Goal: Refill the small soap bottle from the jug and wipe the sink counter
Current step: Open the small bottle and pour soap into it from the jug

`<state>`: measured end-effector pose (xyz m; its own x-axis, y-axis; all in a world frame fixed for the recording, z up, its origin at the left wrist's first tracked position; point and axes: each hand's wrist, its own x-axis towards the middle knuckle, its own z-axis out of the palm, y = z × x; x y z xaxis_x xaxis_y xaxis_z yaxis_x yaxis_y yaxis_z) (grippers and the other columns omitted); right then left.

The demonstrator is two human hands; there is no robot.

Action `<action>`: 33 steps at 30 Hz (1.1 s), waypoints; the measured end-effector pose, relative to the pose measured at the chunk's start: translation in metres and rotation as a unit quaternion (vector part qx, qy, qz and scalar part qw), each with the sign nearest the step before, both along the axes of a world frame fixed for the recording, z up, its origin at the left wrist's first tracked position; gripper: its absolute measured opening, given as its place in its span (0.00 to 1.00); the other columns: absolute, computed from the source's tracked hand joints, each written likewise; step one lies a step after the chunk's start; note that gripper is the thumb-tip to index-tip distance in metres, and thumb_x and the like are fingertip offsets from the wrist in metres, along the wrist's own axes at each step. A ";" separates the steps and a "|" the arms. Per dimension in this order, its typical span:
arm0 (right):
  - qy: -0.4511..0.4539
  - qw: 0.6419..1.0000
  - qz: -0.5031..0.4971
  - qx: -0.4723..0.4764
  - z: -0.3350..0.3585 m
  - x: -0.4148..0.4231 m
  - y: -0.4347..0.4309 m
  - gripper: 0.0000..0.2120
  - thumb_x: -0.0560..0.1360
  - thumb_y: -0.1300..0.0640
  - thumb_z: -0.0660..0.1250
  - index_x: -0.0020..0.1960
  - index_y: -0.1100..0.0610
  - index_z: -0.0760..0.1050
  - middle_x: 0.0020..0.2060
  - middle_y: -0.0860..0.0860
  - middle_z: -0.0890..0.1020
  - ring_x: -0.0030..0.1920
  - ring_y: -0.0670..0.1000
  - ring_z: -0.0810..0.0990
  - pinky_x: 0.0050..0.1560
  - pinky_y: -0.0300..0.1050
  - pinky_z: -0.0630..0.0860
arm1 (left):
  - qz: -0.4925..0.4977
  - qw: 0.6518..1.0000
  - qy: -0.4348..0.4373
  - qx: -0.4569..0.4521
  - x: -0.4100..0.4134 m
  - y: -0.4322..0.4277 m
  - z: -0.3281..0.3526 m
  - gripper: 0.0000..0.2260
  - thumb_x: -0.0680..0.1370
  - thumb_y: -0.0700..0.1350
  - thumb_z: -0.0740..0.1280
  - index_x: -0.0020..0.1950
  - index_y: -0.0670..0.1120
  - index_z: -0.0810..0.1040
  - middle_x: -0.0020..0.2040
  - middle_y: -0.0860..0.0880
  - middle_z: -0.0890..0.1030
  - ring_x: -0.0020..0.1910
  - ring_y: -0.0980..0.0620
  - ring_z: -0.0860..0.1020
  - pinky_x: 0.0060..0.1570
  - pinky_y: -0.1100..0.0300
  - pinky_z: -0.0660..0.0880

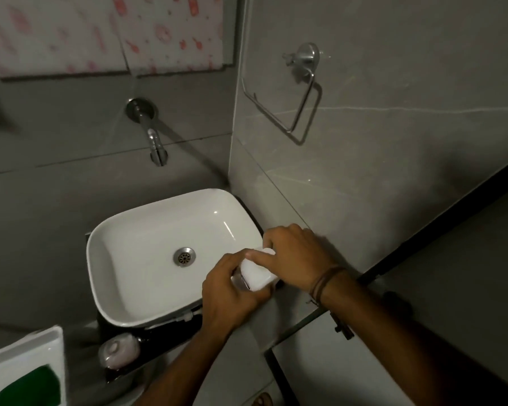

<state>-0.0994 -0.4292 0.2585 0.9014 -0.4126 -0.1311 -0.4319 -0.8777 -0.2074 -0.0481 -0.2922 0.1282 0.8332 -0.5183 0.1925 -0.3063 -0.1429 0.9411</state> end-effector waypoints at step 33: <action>0.045 0.992 0.114 0.040 0.053 0.019 0.058 0.28 0.70 0.39 0.75 0.67 0.41 0.70 0.57 0.45 0.79 0.52 0.50 0.81 0.54 0.47 0.81 | 0.043 0.999 -0.008 0.020 0.021 0.060 0.019 0.35 0.60 0.66 0.78 0.66 0.59 0.79 0.54 0.66 0.79 0.48 0.64 0.79 0.49 0.75 0.69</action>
<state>-0.0804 -0.3717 0.3112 0.9531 -0.1848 -0.2398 -0.2445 -0.9369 -0.2497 -0.0275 -0.2327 0.1470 0.8717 -0.4532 0.1865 -0.3064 -0.2070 0.9291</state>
